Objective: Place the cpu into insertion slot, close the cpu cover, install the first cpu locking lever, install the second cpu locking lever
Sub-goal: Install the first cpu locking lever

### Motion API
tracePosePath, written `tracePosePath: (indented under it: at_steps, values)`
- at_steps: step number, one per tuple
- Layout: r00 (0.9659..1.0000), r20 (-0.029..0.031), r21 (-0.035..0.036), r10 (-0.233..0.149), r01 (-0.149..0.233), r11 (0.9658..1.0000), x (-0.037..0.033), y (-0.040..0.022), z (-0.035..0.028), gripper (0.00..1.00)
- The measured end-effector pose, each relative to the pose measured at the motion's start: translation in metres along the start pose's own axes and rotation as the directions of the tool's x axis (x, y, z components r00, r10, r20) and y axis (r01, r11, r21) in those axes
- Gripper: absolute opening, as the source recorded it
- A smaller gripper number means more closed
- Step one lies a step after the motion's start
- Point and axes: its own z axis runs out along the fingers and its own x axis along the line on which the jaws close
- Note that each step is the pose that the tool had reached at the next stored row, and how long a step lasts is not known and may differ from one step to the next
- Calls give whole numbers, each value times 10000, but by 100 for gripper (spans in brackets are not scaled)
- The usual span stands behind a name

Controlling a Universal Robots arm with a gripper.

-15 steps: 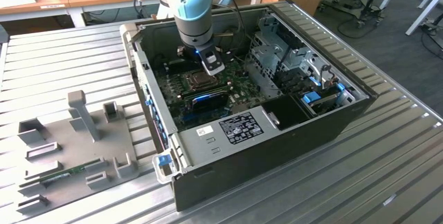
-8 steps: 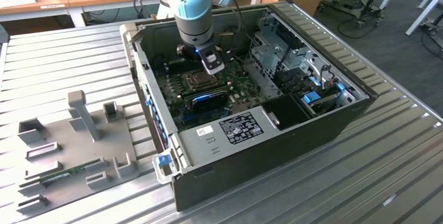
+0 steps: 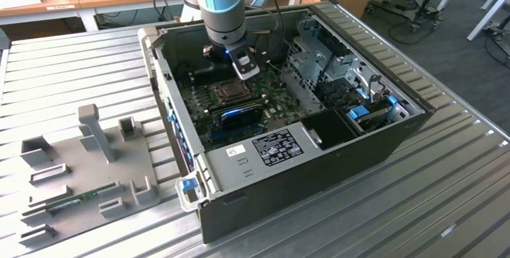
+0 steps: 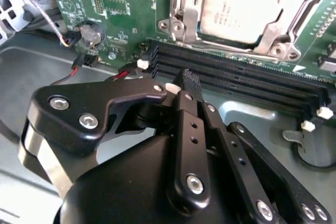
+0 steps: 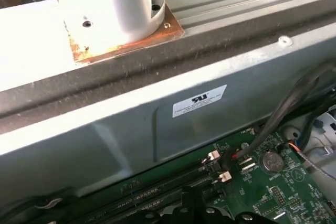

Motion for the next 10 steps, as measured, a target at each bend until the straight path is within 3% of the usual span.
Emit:
tracePosePath:
  at_steps: [2,3,5,8,10]
  values:
    - [10000,14,34,-12,12,10000,-2,6,-8,10]
    - [10000,32,89,-27,27,10000,-2,7,-12,10]
    - [9999,90,270,-79,76,9996,-2,10,-19,10]
    - [9996,196,655,-186,173,9977,-3,13,-25,10]
    - [9992,272,993,-276,247,9947,-3,14,-27,10]
